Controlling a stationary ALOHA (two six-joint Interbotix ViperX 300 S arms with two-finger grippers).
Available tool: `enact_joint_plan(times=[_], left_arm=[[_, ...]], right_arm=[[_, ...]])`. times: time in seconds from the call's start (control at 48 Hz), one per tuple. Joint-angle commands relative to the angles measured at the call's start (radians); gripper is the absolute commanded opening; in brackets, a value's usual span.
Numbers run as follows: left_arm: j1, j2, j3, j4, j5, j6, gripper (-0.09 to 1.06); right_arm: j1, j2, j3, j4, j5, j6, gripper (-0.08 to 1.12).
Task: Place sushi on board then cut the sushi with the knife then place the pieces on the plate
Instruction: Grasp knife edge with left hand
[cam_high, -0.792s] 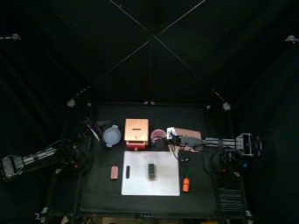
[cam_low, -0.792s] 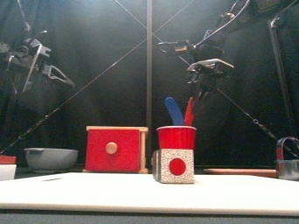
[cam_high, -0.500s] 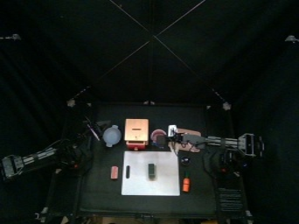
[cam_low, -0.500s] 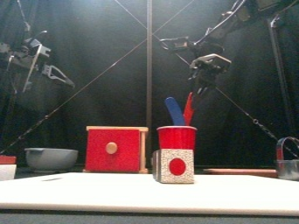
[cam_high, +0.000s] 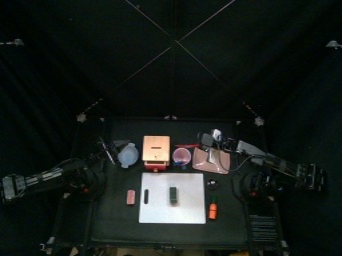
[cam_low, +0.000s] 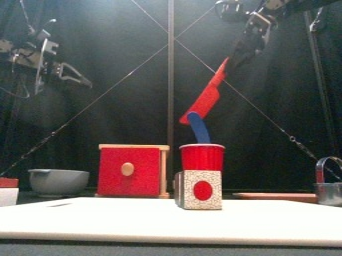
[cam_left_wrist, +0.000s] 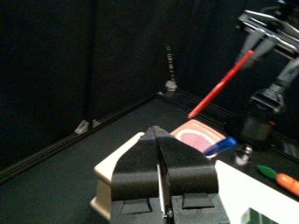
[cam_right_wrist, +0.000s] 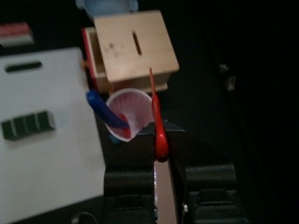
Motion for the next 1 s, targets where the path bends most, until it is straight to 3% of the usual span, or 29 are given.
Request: enact_joint_plan(times=[0.021, 0.083, 0.146, 0.229, 0.354, 0.479, 0.562, 0.708, 0.854, 1.0], left_arm=[[-0.084, 0.018, -0.052, 0.114, -0.005, 0.002, 0.26], [-0.150, 0.048, -0.058, 0.176, -0.017, -0.005, 0.41], [-0.206, 0.081, -0.063, 0.202, -0.035, -0.008, 0.55], [-0.265, 0.137, -0.067, 0.189, -0.081, -0.009, 0.74], [-0.333, 0.232, -0.074, 0.124, -0.193, -0.008, 0.98], [-0.348, 0.319, -0.074, 0.084, -0.250, -0.002, 1.04], [-0.345, 0.364, -0.077, 0.081, -0.265, -0.002, 1.04], [-0.342, 0.423, -0.104, 0.095, -0.268, -0.002, 1.03], [-0.347, 0.460, -0.127, 0.137, -0.273, -0.006, 1.03], [-0.379, 0.468, -0.132, 0.147, -0.273, -0.006, 0.99]], right_arm=[[-0.003, -0.041, 0.040, 0.129, -0.104, -0.003, 0.39], [0.005, -0.055, 0.095, 0.207, -0.186, -0.003, 0.39], [0.011, -0.064, 0.143, 0.265, -0.265, -0.008, 0.39], [0.043, -0.071, 0.196, 0.314, -0.368, -0.011, 0.39], [0.124, -0.052, 0.244, 0.328, -0.488, -0.006, 0.39], [0.199, -0.028, 0.253, 0.337, -0.557, -0.005, 0.39], [0.245, -0.012, 0.253, 0.342, -0.597, -0.005, 0.39], [0.296, 0.025, 0.253, 0.350, -0.653, -0.003, 0.39], [0.298, 0.060, 0.250, 0.351, -0.693, -0.005, 0.39], [0.295, 0.087, 0.244, 0.337, -0.716, -0.009, 0.39]])
